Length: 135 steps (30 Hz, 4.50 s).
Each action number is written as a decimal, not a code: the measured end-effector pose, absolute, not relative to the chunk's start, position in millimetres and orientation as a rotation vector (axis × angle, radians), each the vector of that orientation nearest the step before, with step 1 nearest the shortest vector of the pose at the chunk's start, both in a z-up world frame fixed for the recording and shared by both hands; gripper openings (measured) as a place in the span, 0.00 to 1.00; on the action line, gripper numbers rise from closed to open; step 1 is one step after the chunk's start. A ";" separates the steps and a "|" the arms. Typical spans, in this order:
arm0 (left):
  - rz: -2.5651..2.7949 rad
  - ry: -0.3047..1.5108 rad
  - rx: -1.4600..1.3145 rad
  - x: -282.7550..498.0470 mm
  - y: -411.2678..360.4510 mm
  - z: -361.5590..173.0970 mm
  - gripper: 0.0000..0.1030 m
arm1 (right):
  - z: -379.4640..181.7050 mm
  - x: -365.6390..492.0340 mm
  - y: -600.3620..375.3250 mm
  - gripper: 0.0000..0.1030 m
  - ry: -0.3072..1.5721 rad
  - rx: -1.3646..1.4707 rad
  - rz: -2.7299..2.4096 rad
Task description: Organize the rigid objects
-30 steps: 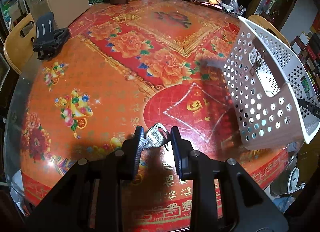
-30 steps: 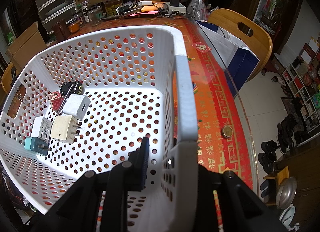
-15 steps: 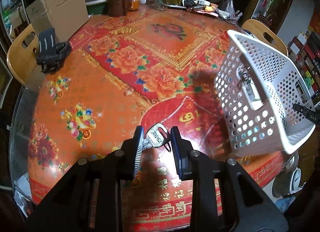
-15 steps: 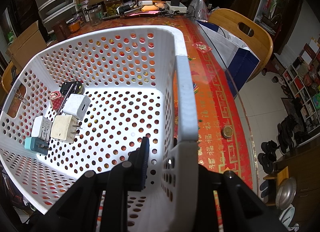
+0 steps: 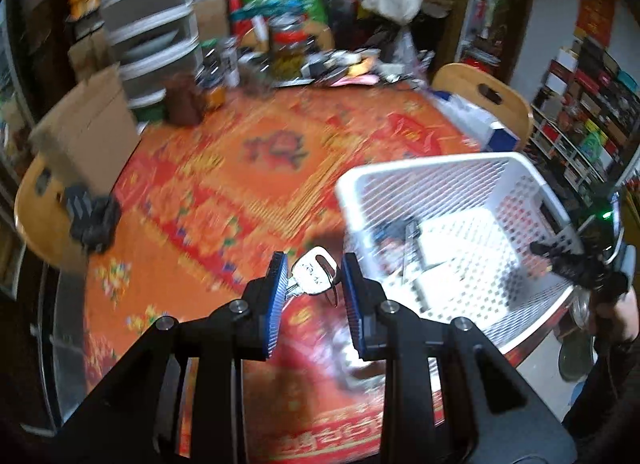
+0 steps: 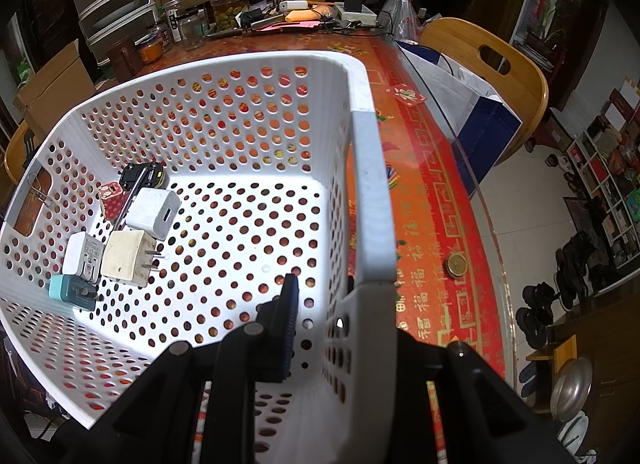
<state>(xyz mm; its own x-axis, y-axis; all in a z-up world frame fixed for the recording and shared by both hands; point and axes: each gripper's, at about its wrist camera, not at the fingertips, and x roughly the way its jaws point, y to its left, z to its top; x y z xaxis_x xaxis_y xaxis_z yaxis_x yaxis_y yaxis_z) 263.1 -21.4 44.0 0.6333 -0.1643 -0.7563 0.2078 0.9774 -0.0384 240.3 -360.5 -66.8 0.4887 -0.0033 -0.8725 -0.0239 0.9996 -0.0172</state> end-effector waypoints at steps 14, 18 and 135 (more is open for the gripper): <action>-0.363 1.061 0.167 321.3 -144.1 -19.0 0.25 | -68.3 239.2 -361.5 0.19 1.063 -0.027 0.015; -0.370 1.052 0.133 320.6 -133.2 -22.4 0.27 | -69.2 237.9 -362.1 0.19 1.064 -0.028 0.016; -0.218 0.459 0.124 -22.7 -39.2 50.3 1.00 | 36.7 -50.3 -242.6 0.97 0.546 -0.029 -0.065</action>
<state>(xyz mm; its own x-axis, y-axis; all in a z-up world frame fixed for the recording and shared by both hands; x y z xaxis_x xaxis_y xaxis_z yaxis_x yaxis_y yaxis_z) -22.7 -39.2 50.3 0.8741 -0.1799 -0.4513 0.2356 0.9693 0.0699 -50.3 -242.6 36.7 0.8526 -0.0693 -0.5179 0.0537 0.9975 -0.0452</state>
